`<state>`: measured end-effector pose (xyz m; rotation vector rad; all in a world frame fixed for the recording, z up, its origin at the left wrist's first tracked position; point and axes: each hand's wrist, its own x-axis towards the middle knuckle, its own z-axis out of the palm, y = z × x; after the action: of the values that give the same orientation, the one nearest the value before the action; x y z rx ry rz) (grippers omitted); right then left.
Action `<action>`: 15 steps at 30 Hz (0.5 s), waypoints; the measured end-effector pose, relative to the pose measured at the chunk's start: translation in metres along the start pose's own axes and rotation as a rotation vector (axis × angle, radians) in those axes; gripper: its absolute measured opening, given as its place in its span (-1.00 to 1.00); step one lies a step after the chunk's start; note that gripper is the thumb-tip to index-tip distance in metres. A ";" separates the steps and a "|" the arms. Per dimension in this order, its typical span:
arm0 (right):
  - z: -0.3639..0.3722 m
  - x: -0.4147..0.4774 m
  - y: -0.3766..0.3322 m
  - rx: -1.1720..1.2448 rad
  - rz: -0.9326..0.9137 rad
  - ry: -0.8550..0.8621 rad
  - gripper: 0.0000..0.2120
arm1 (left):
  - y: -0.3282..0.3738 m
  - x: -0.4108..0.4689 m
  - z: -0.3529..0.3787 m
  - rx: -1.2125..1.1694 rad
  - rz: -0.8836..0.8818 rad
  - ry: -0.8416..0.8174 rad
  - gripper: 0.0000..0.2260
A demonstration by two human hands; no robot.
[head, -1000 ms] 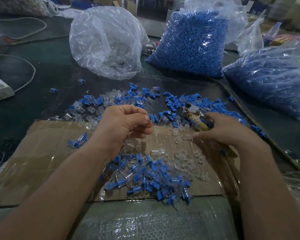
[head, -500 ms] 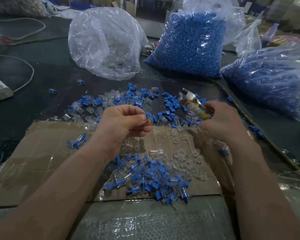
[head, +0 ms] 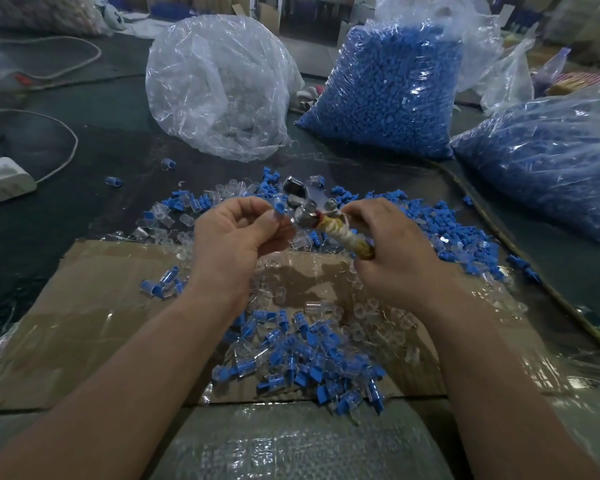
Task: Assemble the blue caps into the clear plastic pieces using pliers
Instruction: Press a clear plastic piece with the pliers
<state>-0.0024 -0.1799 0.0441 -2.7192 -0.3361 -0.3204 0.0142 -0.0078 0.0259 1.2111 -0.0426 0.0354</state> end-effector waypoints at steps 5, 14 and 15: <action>0.001 0.000 -0.002 0.005 0.005 -0.039 -0.56 | 0.000 0.000 0.000 0.012 0.055 -0.011 -0.87; 0.001 -0.001 -0.003 0.030 0.025 -0.094 -0.63 | -0.001 -0.001 0.000 0.023 0.070 -0.034 -0.87; 0.001 -0.001 -0.003 0.032 0.023 -0.102 -0.66 | -0.001 -0.001 0.001 0.026 0.072 -0.034 -0.87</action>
<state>-0.0044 -0.1768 0.0437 -2.7118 -0.3342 -0.1692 0.0132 -0.0088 0.0251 1.2364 -0.1158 0.0786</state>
